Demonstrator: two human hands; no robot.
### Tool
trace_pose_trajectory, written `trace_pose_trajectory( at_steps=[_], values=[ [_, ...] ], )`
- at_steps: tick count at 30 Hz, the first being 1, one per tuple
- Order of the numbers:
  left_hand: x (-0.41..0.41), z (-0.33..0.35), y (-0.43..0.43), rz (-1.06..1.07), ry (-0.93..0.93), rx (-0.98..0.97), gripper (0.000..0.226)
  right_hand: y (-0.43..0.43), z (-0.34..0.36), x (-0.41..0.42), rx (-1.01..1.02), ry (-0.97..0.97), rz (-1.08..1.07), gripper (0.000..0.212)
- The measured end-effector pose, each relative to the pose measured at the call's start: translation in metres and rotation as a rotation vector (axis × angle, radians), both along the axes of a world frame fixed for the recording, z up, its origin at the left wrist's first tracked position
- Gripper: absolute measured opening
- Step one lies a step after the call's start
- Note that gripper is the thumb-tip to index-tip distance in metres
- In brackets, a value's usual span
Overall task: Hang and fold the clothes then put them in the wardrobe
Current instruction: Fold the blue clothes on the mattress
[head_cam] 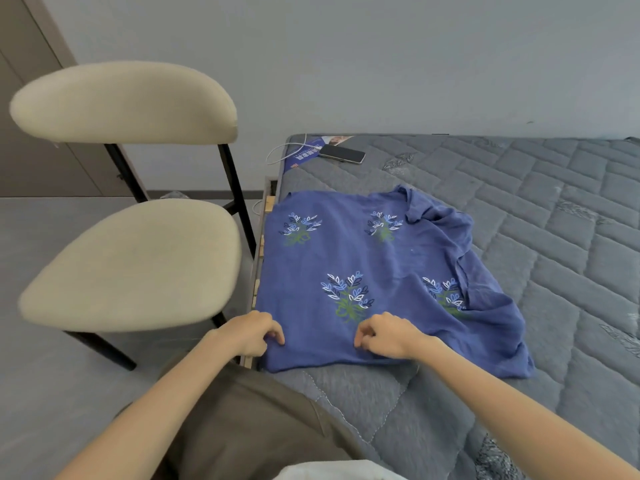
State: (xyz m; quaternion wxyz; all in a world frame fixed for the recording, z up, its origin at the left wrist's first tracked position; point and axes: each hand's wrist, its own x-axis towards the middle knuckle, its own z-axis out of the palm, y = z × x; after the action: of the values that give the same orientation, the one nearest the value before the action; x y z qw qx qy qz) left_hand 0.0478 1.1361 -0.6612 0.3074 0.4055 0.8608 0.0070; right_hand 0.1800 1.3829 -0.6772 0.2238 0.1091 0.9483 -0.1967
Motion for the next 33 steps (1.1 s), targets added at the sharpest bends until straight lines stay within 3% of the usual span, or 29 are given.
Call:
trace_pose_trajectory(
  at_steps=[5, 10, 18, 21, 24, 27, 29, 31, 33],
  values=[
    [-0.014, 0.004, 0.015, 0.140, 0.033, 0.121, 0.044, 0.001, 0.006, -0.025, -0.010, 0.179, -0.067, 0.030],
    [-0.013, 0.003, 0.057, 0.150, 0.095, 0.189, 0.043, 0.024, 0.010, -0.034, 0.019, 0.266, -0.180, 0.028],
    [0.035, -0.006, 0.152, -0.033, 0.055, 0.304, 0.044, 0.093, 0.014, 0.032, 0.053, 0.264, -0.385, 0.019],
    [0.063, -0.010, 0.178, -0.110, 0.068, 0.308, 0.045, 0.115, 0.014, 0.066, 0.184, 0.335, -0.573, 0.007],
    [0.088, -0.012, 0.197, -0.127, 0.078, 0.309, 0.048, 0.132, 0.003, 0.100, 0.263, 0.427, -0.840, 0.016],
    [0.108, -0.016, 0.207, -0.184, 0.078, 0.280, 0.055, 0.146, -0.011, 0.120, 0.110, 0.311, -1.099, 0.038],
    [0.115, -0.020, 0.209, -0.227, 0.083, 0.221, 0.061, 0.151, -0.020, 0.126, 0.025, 0.201, -1.159, 0.049],
    [0.118, -0.024, 0.210, -0.243, 0.114, 0.165, 0.058, 0.153, -0.026, 0.130, -0.020, 0.160, -1.194, 0.047],
    [0.118, -0.027, 0.209, -0.228, 0.171, 0.151, 0.045, 0.153, -0.026, 0.133, -0.046, 0.108, -1.232, 0.026]
  ],
)
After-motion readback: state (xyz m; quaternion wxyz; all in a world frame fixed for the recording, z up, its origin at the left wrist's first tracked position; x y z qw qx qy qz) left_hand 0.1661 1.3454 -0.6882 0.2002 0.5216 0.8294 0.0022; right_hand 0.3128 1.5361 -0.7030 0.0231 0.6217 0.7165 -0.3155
